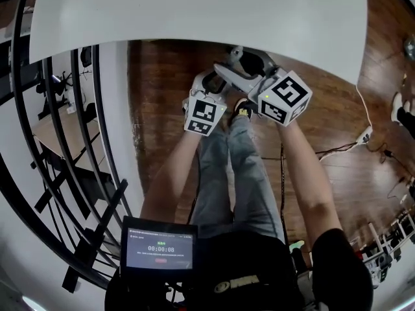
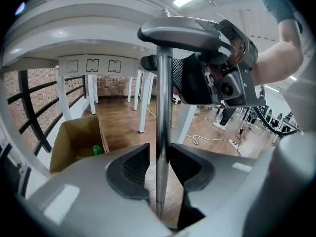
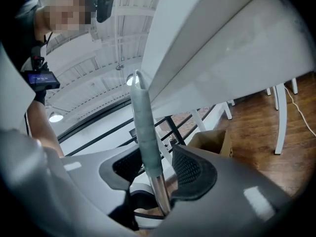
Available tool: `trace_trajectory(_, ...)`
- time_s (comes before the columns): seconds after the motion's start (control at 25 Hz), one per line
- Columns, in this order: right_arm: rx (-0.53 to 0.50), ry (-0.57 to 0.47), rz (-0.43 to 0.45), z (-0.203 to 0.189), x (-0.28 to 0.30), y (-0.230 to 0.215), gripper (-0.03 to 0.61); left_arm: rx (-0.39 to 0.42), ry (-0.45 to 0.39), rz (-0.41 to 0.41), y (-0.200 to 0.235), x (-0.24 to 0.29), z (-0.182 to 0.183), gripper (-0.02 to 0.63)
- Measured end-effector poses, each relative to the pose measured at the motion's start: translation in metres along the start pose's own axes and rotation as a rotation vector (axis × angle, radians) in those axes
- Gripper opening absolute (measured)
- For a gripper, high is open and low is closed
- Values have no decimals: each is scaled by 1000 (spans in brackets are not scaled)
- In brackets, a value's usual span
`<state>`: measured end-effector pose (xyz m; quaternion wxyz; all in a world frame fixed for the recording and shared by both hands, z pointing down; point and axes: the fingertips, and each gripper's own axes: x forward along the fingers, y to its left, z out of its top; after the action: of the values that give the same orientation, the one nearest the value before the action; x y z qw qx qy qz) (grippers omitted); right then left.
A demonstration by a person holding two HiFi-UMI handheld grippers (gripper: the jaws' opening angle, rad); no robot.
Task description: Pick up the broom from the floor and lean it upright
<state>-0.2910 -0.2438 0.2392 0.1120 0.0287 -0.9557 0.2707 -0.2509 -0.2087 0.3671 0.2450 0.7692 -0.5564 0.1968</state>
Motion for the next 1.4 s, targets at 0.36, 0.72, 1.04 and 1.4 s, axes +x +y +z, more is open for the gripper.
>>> trace_trajectory(0.36, -55, -19, 1, 9, -16, -1, 209, -7, -8, 26, 8, -3, 6, 196)
trace_trajectory(0.72, -102, -5, 4, 8, -12, 4, 209, 10, -21, 35, 13, -1, 15, 239)
trace_trajectory(1.04, -112, -21, -17, 14, -25, 3, 225, 4, -22, 42, 22, -20, 15, 304)
trace_trajectory(1.4, -137, 21, -28, 22, -62, 36, 238, 19, -95, 66, 19, -101, 47, 307)
